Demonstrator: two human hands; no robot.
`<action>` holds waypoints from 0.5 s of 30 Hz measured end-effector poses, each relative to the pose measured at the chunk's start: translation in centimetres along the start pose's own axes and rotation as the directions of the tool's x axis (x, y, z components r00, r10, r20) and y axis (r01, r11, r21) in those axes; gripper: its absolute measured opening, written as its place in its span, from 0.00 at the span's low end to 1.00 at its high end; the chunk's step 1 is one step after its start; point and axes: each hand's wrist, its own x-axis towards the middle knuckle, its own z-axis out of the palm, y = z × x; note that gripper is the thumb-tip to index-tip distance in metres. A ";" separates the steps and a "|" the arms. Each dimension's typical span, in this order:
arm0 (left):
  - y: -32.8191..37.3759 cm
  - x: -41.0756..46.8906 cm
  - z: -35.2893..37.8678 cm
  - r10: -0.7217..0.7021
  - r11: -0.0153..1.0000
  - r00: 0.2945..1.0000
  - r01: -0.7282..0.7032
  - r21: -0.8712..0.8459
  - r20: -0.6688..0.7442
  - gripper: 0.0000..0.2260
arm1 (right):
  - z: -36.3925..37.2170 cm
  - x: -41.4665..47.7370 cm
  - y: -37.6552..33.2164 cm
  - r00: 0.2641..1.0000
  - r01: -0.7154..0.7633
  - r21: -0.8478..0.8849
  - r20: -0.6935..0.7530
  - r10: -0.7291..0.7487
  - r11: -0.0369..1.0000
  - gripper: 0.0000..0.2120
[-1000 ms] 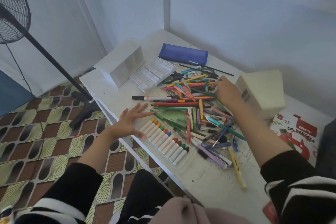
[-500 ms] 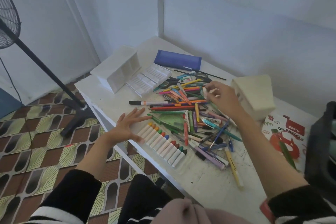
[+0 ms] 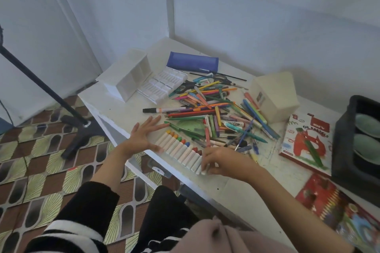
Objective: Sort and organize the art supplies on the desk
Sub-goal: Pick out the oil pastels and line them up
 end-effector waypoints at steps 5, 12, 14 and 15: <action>0.3 -0.1 -0.1 0.000 1.000 1.000 0.000 0.011 -0.006 0.35 | 1.0 -0.7 -0.2 0.996 -0.023 -0.077 -0.084 0.016 0.997 0.12; -0.1 -0.1 -0.2 0.028 0.998 1.000 -0.029 0.059 0.007 0.34 | 2.5 -0.9 -0.6 0.902 -0.233 0.154 -0.336 0.272 0.960 0.07; -0.2 0.0 -0.2 0.035 0.996 0.999 -0.036 0.085 0.011 0.36 | 3.2 -0.6 -0.9 0.887 -0.308 0.168 -0.305 0.346 0.937 0.11; -0.3 0.0 -0.1 0.041 0.995 0.999 -0.042 0.093 0.008 0.36 | 3.4 -0.6 -1.0 0.879 -0.338 0.160 -0.299 0.372 0.927 0.12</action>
